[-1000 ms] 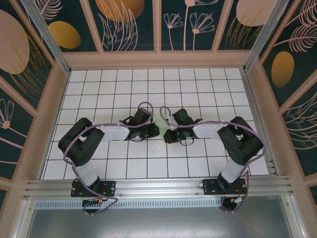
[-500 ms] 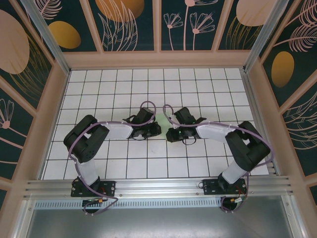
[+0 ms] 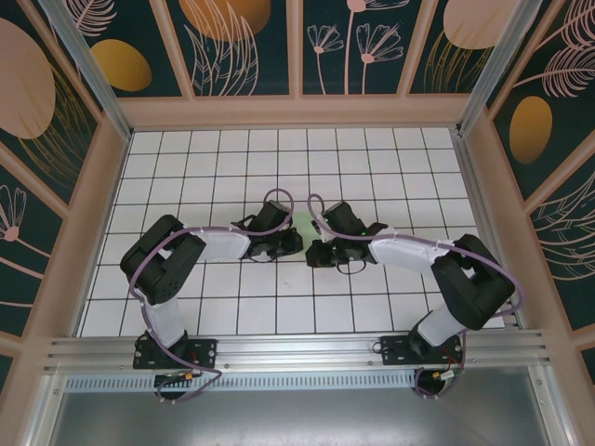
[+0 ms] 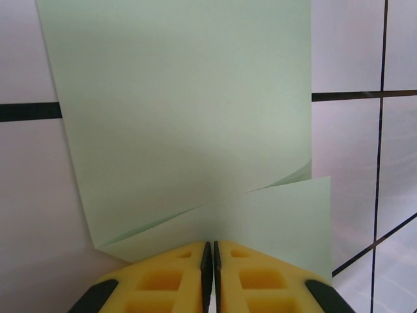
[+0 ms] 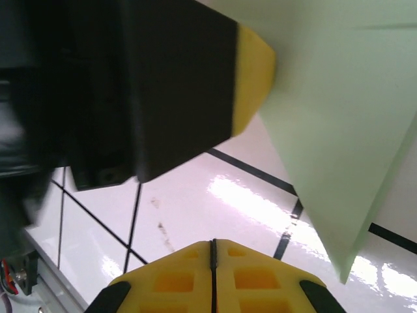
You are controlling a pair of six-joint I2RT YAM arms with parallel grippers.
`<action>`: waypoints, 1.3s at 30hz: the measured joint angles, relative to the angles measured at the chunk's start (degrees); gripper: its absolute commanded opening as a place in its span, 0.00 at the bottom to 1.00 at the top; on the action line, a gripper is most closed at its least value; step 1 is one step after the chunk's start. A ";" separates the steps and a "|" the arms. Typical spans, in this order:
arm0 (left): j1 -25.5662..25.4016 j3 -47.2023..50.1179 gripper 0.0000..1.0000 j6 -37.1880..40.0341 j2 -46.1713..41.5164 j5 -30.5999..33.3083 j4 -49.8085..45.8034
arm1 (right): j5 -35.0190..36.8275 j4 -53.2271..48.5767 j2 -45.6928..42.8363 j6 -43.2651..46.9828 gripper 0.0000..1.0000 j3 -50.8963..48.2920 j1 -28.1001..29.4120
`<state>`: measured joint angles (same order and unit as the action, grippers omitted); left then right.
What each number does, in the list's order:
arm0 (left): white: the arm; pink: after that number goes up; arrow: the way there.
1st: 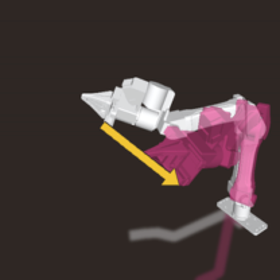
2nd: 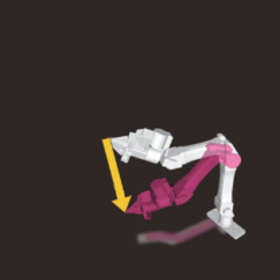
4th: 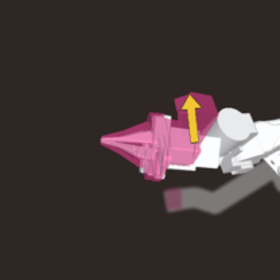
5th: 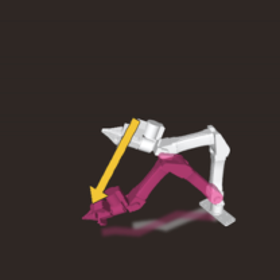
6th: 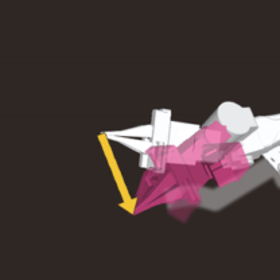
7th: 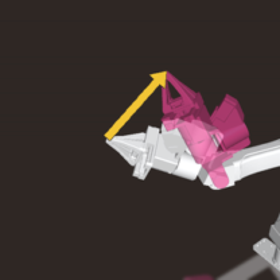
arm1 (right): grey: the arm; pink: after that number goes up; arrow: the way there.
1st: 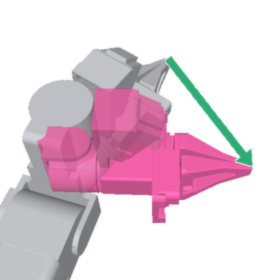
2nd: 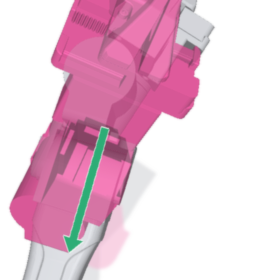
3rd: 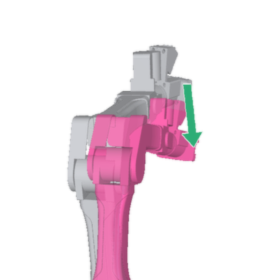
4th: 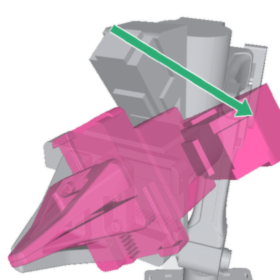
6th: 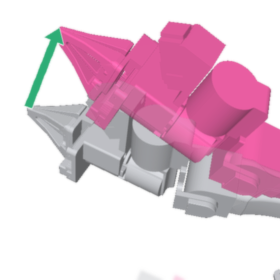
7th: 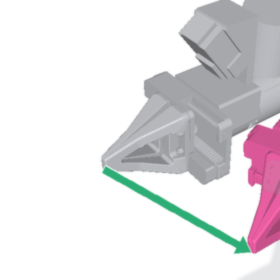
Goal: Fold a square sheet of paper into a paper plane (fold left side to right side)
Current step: Third fold the triangle at the center of the table.
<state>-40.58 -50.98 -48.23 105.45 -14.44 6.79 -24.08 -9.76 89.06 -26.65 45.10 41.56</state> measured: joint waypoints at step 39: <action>-0.15 -0.37 0.14 0.17 0.09 0.72 -0.61 | -4.90 0.87 -1.62 -4.37 0.08 -2.60 -5.64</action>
<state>-40.73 -51.35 -48.05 105.54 -13.72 6.17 -28.97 -8.88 87.44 -31.03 42.50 35.92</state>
